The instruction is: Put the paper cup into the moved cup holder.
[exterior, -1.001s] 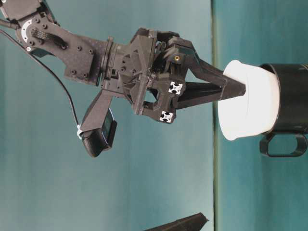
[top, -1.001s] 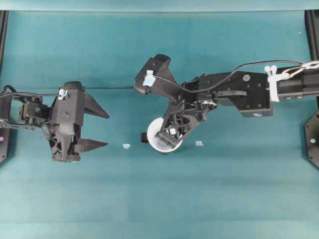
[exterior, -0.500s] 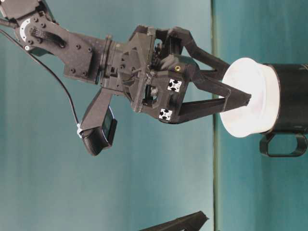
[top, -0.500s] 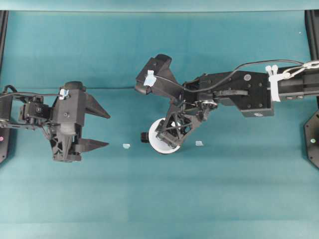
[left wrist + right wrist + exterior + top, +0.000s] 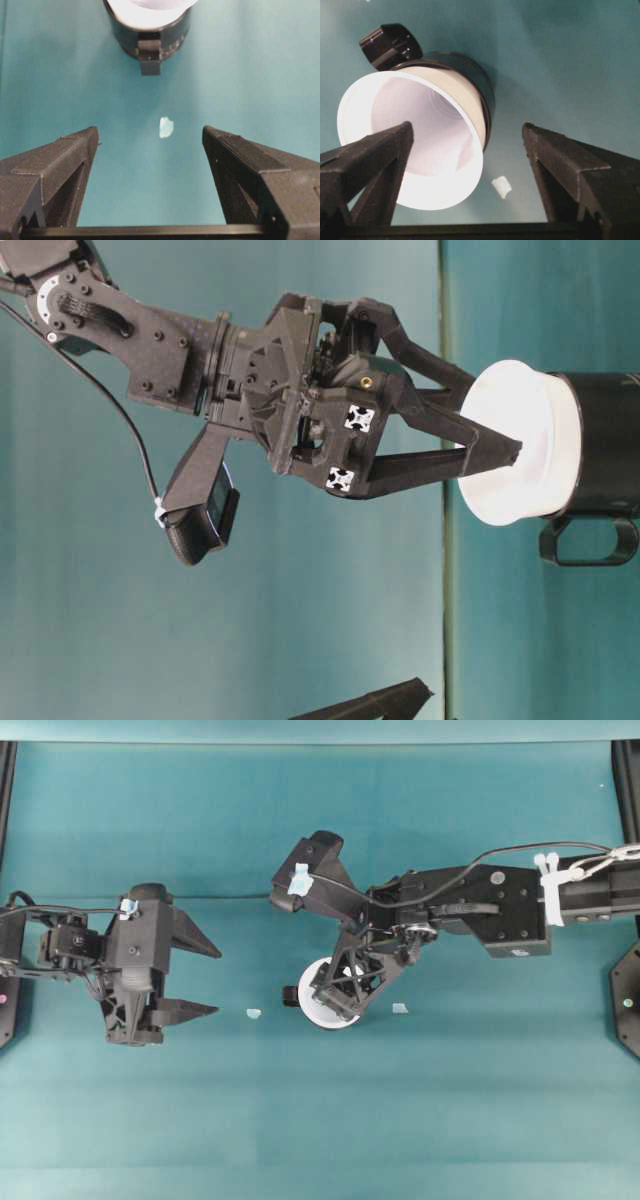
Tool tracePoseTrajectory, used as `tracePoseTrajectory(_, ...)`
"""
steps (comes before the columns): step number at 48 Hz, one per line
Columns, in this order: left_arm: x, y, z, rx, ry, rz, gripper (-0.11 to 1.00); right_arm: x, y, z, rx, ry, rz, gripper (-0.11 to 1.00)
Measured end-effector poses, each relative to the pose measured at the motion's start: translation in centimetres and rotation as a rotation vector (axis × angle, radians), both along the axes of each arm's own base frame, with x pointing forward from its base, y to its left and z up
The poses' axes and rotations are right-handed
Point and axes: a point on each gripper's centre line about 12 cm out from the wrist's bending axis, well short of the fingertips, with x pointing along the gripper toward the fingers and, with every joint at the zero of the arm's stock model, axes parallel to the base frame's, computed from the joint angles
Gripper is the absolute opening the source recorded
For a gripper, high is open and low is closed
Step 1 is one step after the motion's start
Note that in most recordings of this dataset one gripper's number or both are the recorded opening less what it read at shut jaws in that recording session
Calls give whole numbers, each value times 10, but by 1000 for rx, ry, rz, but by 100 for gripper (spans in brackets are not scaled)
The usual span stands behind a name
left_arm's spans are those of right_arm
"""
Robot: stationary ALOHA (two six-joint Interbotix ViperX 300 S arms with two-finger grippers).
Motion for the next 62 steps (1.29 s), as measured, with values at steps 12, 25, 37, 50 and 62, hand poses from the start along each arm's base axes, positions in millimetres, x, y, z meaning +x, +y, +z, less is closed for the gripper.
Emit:
tracePoseTrajectory(12, 0, -1, 0, 2, -2, -5, 83, -8, 0, 13, -31, -67, 22, 93)
tracePoseTrajectory(25, 0, -2, 0, 0, 0, -6, 83, -29, 8, 12, -35, -107, 44, 93)
tracePoseTrajectory(37, 0, -2, 0, 1, -2, -7, 83, -40, 15, 18, -40, -192, 63, 93)
tracePoseTrajectory(50, 0, -2, 0, 1, -2, -8, 83, -49, 14, 26, -74, -255, 84, 93)
tracePoseTrajectory(62, 0, -2, 1, 2, -3, -8, 83, -56, 12, 31, -108, -279, 106, 93)
